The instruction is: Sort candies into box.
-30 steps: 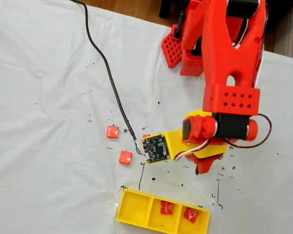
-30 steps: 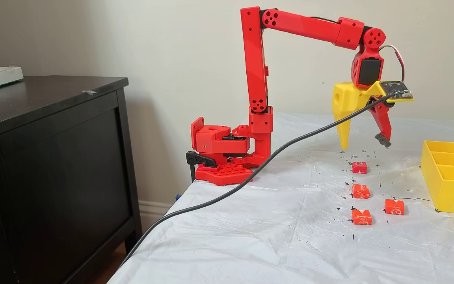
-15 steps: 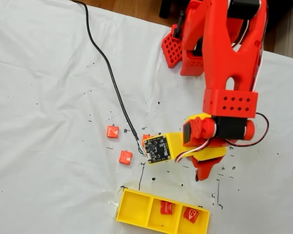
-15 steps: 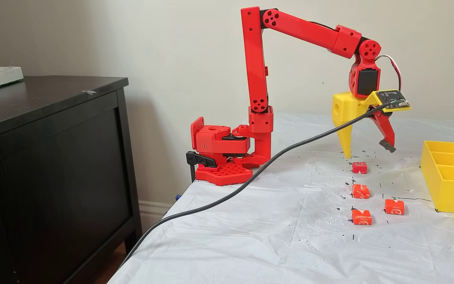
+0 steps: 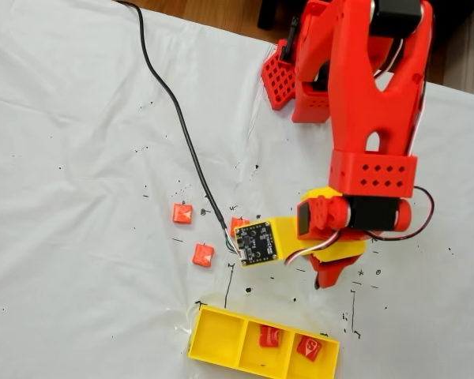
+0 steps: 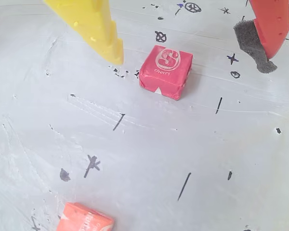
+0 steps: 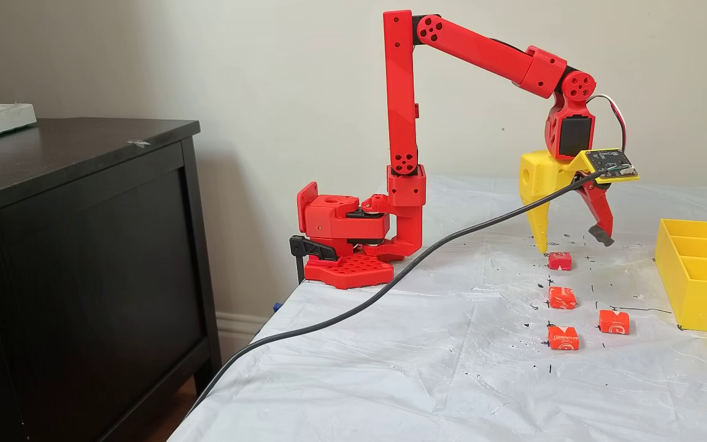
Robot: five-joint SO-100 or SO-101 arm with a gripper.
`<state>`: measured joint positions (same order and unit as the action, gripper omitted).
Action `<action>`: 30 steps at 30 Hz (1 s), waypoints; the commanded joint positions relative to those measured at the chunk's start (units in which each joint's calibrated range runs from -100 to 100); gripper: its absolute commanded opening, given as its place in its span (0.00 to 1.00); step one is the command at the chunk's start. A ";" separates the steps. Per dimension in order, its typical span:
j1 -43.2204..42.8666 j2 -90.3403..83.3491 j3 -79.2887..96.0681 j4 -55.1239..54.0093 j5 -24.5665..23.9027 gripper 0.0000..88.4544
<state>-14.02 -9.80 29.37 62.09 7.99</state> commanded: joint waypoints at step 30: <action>-2.29 7.26 0.08 -4.33 -3.52 0.08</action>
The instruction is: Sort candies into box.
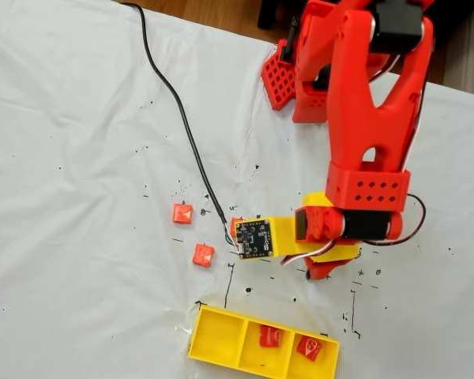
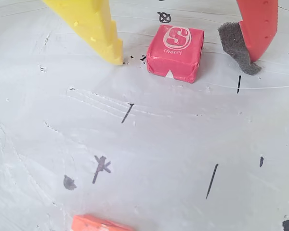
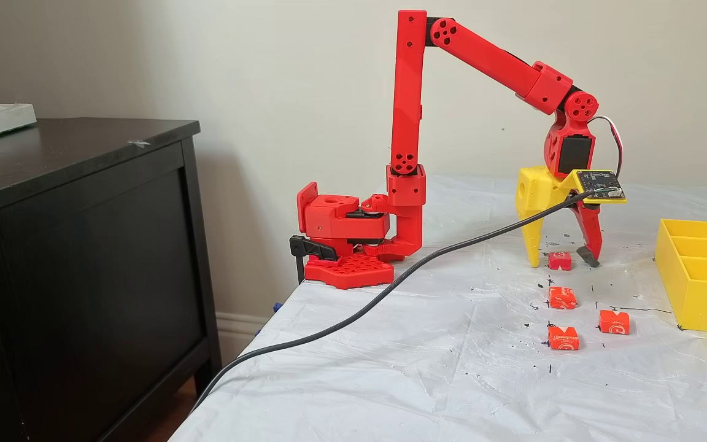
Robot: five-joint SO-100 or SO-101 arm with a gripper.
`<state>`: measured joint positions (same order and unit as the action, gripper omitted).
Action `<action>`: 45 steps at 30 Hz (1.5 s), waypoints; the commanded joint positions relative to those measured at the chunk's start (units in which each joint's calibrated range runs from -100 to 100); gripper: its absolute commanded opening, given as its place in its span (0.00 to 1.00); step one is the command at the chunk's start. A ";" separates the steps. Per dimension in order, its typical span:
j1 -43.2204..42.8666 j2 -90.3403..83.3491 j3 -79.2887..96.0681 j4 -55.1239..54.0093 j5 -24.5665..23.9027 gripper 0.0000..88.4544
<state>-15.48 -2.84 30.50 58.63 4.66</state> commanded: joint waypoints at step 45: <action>21.10 10.73 -55.40 8.05 8.50 0.00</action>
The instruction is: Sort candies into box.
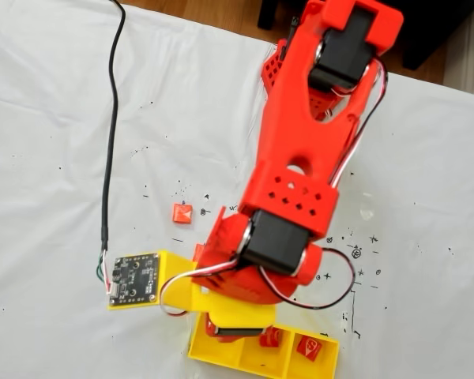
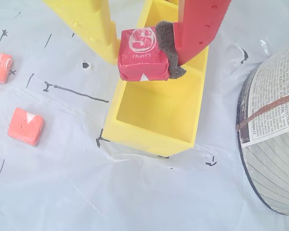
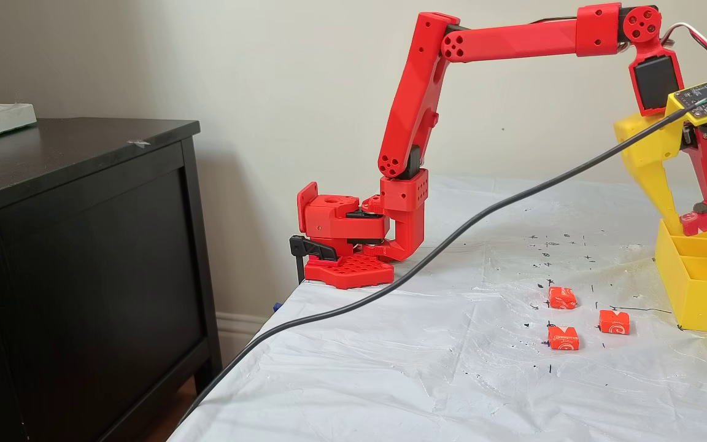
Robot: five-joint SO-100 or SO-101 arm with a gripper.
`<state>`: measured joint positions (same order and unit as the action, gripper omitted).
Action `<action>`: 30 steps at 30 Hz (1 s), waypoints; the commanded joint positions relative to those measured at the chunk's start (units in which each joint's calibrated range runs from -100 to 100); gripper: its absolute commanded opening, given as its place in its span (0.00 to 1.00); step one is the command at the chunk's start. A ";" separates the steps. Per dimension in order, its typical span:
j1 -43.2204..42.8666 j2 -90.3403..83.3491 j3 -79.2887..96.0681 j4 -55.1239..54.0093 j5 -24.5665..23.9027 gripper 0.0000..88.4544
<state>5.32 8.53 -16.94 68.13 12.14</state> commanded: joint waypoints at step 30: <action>-1.34 1.23 -7.41 -3.58 2.00 0.44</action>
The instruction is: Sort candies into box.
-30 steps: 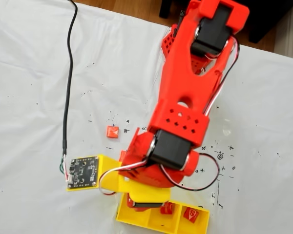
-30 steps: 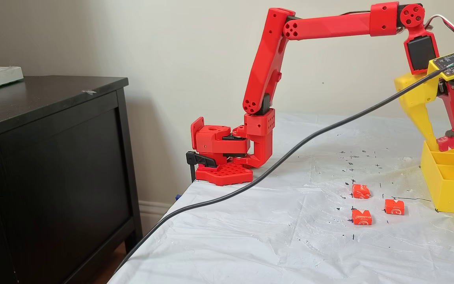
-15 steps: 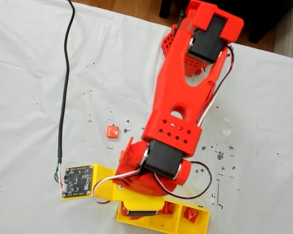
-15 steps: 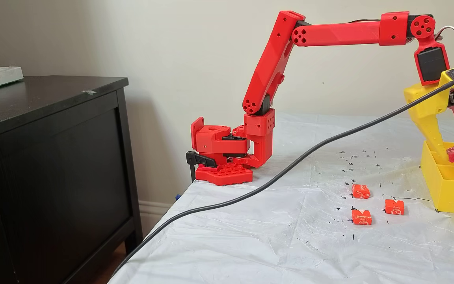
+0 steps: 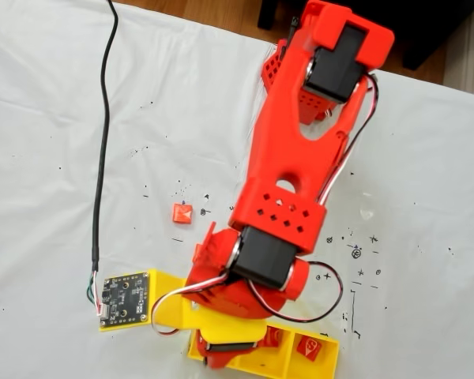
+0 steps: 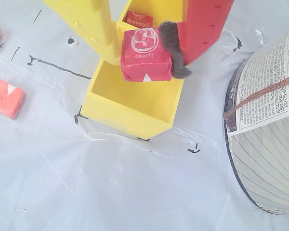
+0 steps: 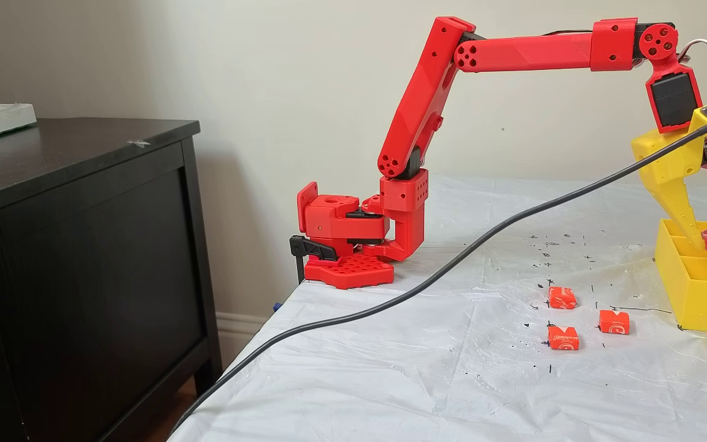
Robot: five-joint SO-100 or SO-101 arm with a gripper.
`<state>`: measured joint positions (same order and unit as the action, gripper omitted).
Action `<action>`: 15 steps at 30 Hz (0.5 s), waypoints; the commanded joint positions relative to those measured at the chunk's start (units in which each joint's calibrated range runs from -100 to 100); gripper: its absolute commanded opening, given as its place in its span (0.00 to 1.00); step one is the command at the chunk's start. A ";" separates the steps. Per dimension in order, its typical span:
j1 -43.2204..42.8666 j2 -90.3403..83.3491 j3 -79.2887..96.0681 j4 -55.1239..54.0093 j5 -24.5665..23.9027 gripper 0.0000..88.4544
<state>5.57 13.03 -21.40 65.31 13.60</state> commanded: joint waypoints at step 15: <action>-1.94 -10.57 2.24 -0.10 0.10 0.26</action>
<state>5.00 12.43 -19.21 65.31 13.60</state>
